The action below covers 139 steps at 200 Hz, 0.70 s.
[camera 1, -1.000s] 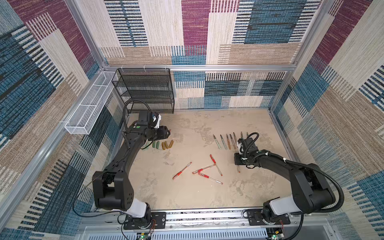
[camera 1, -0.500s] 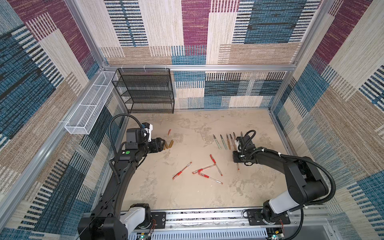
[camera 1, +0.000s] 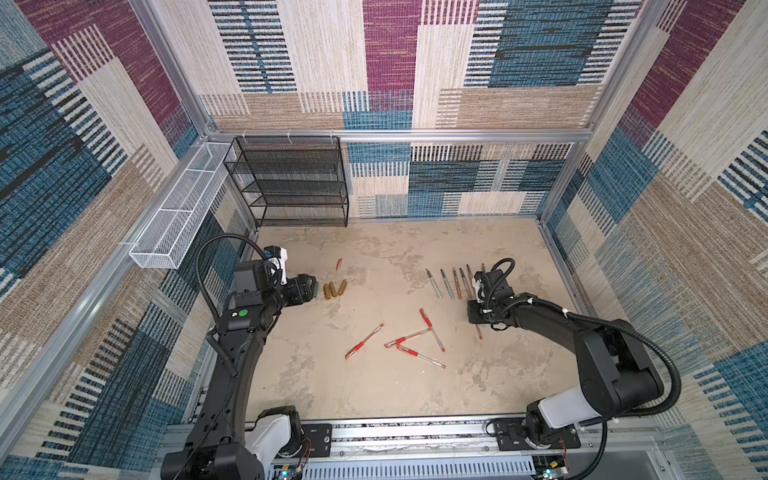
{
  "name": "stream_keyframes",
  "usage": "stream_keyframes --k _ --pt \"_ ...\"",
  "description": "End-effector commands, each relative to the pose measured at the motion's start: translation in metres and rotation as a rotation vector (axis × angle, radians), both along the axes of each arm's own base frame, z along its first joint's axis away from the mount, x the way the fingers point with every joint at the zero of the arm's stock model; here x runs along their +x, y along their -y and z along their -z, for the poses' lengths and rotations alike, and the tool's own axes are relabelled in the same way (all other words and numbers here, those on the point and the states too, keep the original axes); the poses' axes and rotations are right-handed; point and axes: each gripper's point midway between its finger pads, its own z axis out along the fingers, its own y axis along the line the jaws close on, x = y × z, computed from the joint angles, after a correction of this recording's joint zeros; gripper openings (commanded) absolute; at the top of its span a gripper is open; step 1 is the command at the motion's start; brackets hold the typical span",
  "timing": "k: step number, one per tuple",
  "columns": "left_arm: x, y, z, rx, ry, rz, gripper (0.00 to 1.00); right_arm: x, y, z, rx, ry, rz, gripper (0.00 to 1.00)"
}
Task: Open the pen caps
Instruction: 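Stand the uncapped red gel pen beside the upright pens and open right gripper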
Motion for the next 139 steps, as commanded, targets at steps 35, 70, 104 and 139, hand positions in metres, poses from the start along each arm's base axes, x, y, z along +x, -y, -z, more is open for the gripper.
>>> stream_keyframes --k 35,70,104,139 --pt "0.003 -0.007 -0.006 0.003 0.033 -0.016 0.77 -0.02 -0.031 -0.033 0.143 0.054 -0.048 0.33" --pt "0.003 -0.006 -0.003 -0.009 0.027 -0.012 0.78 -0.041 -0.06 -0.029 0.172 0.029 -0.129 0.38" --pt "0.004 -0.009 0.0 0.005 0.03 -0.019 0.79 -0.054 -0.09 -0.021 0.182 0.018 -0.221 0.4" --pt "0.004 -0.012 0.001 0.008 0.028 -0.031 0.81 -0.065 -0.111 -0.005 0.131 -0.03 -0.297 0.4"
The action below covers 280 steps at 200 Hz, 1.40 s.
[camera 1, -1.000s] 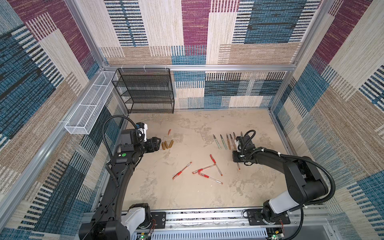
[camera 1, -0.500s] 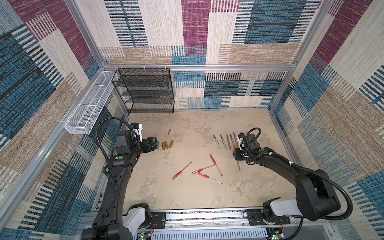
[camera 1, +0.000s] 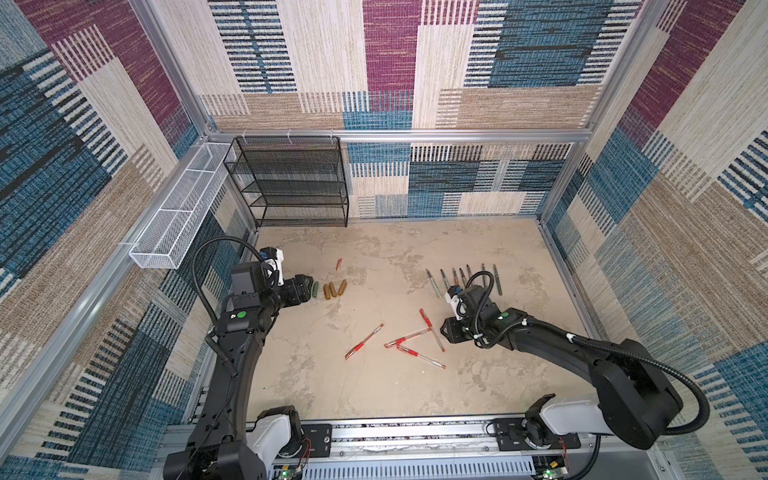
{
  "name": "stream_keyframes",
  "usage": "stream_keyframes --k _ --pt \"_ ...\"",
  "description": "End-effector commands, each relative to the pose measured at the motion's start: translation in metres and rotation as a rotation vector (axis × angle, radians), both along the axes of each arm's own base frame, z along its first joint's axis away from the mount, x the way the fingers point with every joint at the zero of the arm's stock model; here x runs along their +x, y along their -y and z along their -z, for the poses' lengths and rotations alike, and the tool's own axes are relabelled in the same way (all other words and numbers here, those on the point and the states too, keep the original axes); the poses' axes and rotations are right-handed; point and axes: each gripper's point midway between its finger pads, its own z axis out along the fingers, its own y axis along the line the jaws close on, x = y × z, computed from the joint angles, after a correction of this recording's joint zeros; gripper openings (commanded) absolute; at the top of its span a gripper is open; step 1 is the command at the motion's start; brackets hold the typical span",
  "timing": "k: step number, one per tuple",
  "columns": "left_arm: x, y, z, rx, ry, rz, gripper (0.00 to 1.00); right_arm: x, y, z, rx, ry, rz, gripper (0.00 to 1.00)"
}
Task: Open the pen caps
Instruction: 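Stand the uncapped red gel pen beside the upright pens and open right gripper, then move the right gripper to another red gel pen and grasp it, then raise the red gel pen toward the left gripper while the left gripper grasps its cap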
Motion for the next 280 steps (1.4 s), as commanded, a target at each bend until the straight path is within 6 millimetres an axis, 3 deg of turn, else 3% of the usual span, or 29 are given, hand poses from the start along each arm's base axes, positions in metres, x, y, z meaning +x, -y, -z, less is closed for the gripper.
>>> stream_keyframes --k 1,60,138,181,226,280 --pt "0.004 -0.003 -0.004 0.014 0.029 -0.004 0.81 0.001 -0.013 0.003 -0.005 0.01 -0.032 0.4" --pt "0.003 -0.002 -0.003 0.003 0.032 0.001 0.81 0.004 -0.011 0.029 -0.138 -0.025 -0.036 0.38" --pt "0.005 -0.001 -0.004 -0.018 0.022 0.001 0.81 0.019 0.0 0.042 -0.258 -0.007 -0.011 0.22" --pt "0.006 0.002 -0.004 -0.035 0.019 0.012 0.81 0.027 -0.002 0.046 -0.287 -0.006 -0.028 0.03" --pt "0.006 0.017 -0.01 -0.117 0.033 0.072 0.8 0.047 -0.022 0.017 -0.22 0.057 -0.027 0.01" --pt "0.003 0.045 -0.02 -0.26 0.054 0.183 0.77 0.052 -0.082 -0.051 0.15 0.178 -0.073 0.02"
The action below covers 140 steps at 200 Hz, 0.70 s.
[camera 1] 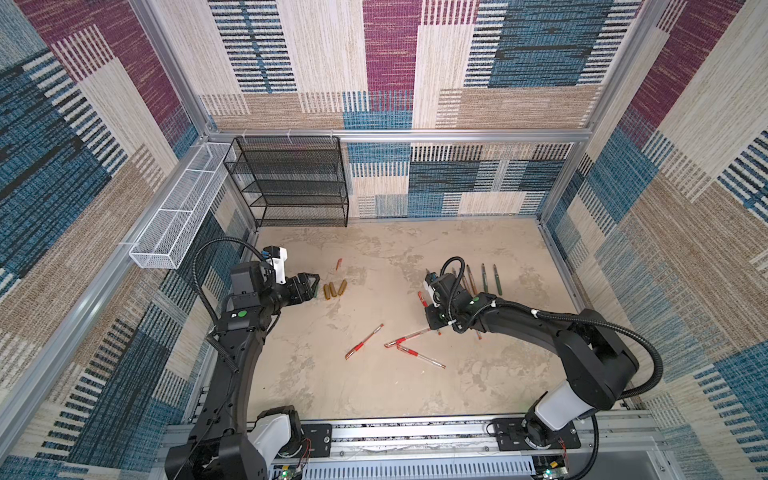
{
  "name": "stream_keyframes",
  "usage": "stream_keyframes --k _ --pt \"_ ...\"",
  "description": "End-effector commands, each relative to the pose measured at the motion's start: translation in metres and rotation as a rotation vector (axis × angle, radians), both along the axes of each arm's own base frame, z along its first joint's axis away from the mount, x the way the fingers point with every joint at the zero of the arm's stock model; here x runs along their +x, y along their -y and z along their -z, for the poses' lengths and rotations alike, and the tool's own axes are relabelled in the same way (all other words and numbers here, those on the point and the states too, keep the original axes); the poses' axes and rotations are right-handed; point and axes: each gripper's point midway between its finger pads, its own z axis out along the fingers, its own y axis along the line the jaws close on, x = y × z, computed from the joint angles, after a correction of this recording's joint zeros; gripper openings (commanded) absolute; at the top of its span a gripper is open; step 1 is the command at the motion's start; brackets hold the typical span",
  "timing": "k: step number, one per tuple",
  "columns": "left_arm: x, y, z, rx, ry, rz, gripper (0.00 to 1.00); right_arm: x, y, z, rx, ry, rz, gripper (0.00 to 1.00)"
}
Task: Open the pen caps
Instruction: 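Raise the red gel pen toward the left gripper while the left gripper grasps its cap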
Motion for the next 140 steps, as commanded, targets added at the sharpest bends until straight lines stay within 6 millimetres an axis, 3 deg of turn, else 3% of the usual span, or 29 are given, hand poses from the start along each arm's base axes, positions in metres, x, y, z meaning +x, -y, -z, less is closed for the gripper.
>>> stream_keyframes --k 1,21,46,73,140 --pt "0.001 0.017 -0.014 -0.108 0.026 0.063 0.77 0.0 -0.038 -0.036 0.216 0.048 -0.048 0.02" --pt "0.0 0.031 -0.01 -0.177 0.017 0.095 0.76 -0.005 -0.06 -0.06 0.343 0.102 -0.089 0.03" --pt "-0.001 0.047 -0.005 -0.292 -0.025 0.12 0.76 -0.015 -0.087 -0.074 0.415 0.121 -0.13 0.03" --pt "-0.004 0.063 0.001 -0.281 -0.03 0.173 0.76 -0.027 -0.118 -0.088 0.486 0.151 -0.185 0.03" --pt "-0.008 0.09 0.02 -0.285 -0.092 0.236 0.74 -0.047 -0.188 -0.091 0.479 0.123 -0.323 0.03"
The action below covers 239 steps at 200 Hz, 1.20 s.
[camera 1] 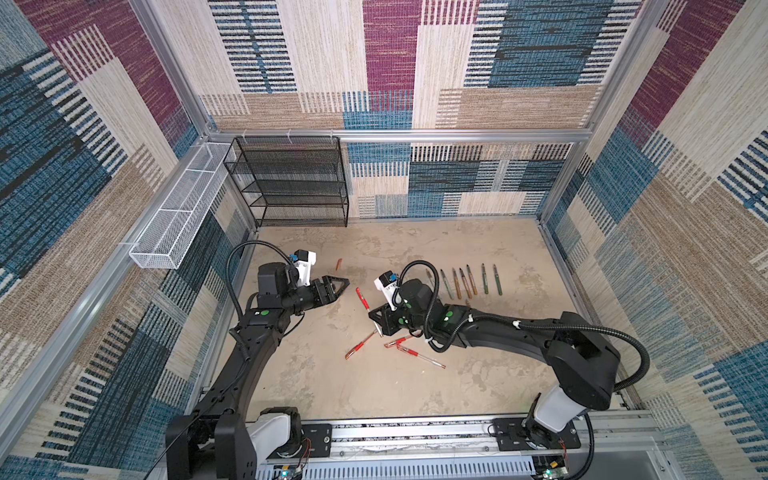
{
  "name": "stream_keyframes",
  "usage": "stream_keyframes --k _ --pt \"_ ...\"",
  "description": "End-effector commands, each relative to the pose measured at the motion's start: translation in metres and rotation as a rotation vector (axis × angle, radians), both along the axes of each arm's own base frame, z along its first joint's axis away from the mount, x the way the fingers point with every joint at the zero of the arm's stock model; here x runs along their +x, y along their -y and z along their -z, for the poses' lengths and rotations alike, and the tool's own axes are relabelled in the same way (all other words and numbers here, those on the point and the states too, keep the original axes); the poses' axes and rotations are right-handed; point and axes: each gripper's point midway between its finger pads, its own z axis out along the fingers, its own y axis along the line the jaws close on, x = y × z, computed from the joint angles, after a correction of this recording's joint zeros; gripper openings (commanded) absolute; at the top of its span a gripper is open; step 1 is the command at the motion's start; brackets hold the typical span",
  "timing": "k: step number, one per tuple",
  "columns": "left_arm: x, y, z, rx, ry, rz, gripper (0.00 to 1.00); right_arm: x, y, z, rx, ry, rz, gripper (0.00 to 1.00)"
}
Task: Open the pen caps
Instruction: 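Raise the red gel pen toward the left gripper while the left gripper grasps its cap, then pull the right gripper away from the left gripper holding the red cap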
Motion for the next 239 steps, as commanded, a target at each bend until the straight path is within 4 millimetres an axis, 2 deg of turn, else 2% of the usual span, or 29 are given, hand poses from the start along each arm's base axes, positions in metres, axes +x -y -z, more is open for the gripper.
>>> stream_keyframes --k 1,26,53,68,85,119,146,168,186,239 --pt "0.002 0.004 0.004 -0.005 -0.003 0.001 0.74 -0.002 -0.018 -0.011 0.028 0.018 -0.027 0.04" --pt "0.001 0.009 0.011 0.024 -0.001 0.013 0.7 -0.007 -0.03 -0.019 0.042 0.048 -0.052 0.03" --pt "0.002 0.009 0.01 0.018 -0.018 0.004 0.61 -0.009 -0.032 -0.025 0.043 0.056 -0.05 0.03" --pt "0.003 0.009 0.011 0.016 -0.02 -0.002 0.51 -0.012 -0.033 -0.025 0.054 0.061 -0.056 0.03" --pt "0.003 0.008 0.009 0.021 -0.011 -0.005 0.3 -0.012 -0.034 -0.022 0.037 0.053 -0.057 0.03" --pt "0.001 0.007 0.008 0.025 -0.005 -0.006 0.0 -0.012 -0.03 -0.026 0.048 0.073 -0.044 0.03" --pt "0.001 0.008 0.004 0.017 -0.003 0.001 0.0 -0.01 -0.03 -0.028 0.035 0.076 -0.04 0.06" --pt "0.001 0.007 0.004 0.02 0.005 -0.003 0.0 -0.009 -0.031 -0.026 0.041 0.086 -0.039 0.19" --pt "0.0 0.007 0.002 0.018 0.007 -0.002 0.0 -0.007 -0.036 -0.022 0.017 0.078 -0.053 0.23" --pt "0.001 0.005 -0.001 0.006 0.004 -0.011 0.0 -0.003 -0.042 -0.012 -0.007 0.073 -0.06 0.23"
